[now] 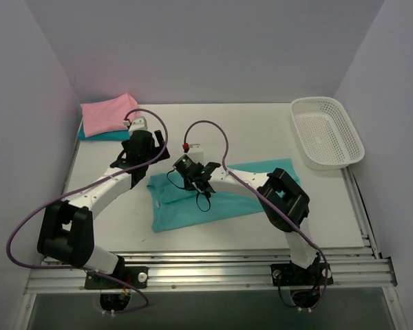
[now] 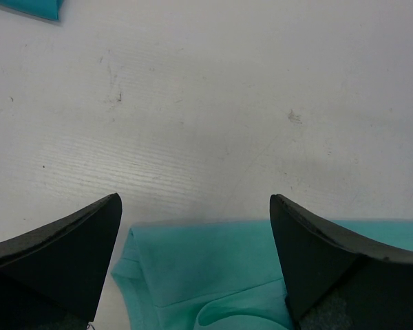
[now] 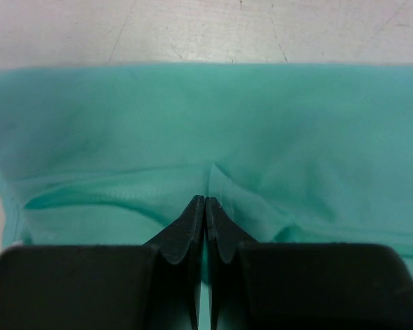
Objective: Fold and stack the t-shirts
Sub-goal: Fold the tshirt
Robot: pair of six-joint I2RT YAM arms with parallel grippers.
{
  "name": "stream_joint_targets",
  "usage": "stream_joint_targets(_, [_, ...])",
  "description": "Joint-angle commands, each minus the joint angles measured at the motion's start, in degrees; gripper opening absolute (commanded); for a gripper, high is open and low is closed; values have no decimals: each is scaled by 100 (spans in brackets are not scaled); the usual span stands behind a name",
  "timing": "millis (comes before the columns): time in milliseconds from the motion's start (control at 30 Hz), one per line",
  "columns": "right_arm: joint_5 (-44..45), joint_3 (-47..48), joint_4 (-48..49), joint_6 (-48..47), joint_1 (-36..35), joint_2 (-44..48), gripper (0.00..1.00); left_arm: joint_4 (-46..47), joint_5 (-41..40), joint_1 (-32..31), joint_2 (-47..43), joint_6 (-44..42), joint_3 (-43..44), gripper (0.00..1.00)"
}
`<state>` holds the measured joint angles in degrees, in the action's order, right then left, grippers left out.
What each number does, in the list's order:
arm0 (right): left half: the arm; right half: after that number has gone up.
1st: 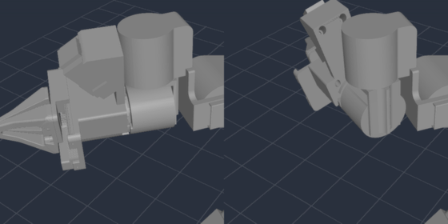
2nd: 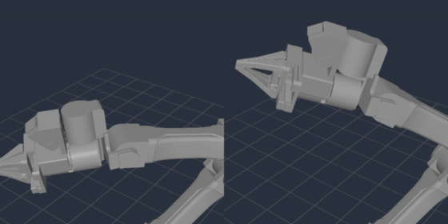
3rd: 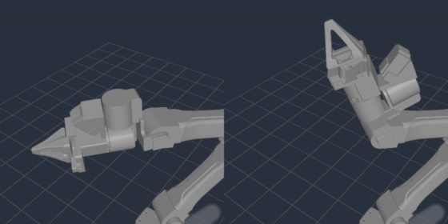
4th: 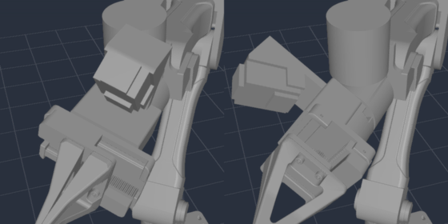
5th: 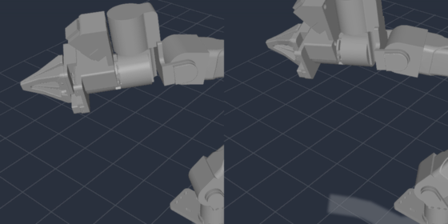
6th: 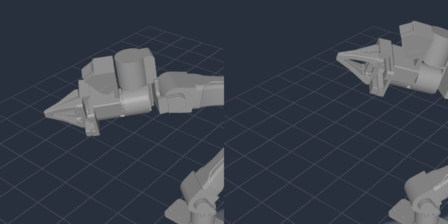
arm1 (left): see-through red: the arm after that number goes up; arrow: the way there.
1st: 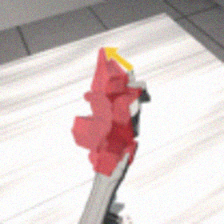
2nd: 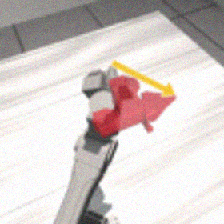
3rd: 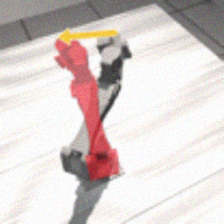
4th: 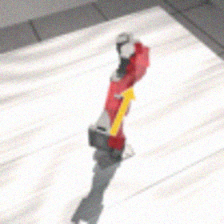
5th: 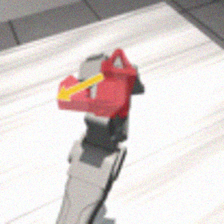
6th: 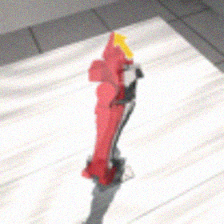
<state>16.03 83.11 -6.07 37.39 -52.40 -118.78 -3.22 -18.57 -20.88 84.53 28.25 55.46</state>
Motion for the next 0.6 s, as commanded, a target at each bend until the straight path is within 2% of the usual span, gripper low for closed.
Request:
stream_joint_targets(0, [277,-260,-298,111,-174,935,0,191,37,5,90,-21,166,98])
stream_joint_targets(433, [506,-2290,-544,735,-956,3272,1,225,116,5,414,-21,290,98])
stream_joint_targets(533, [708,-2343,-668,691,-1062,3510,9,226,493,-12,564,66,378,99])
stream_joint_targets(567, [865,-2326,-737,630,-1062,3624,20,226,703,-30,564,136,360,99])
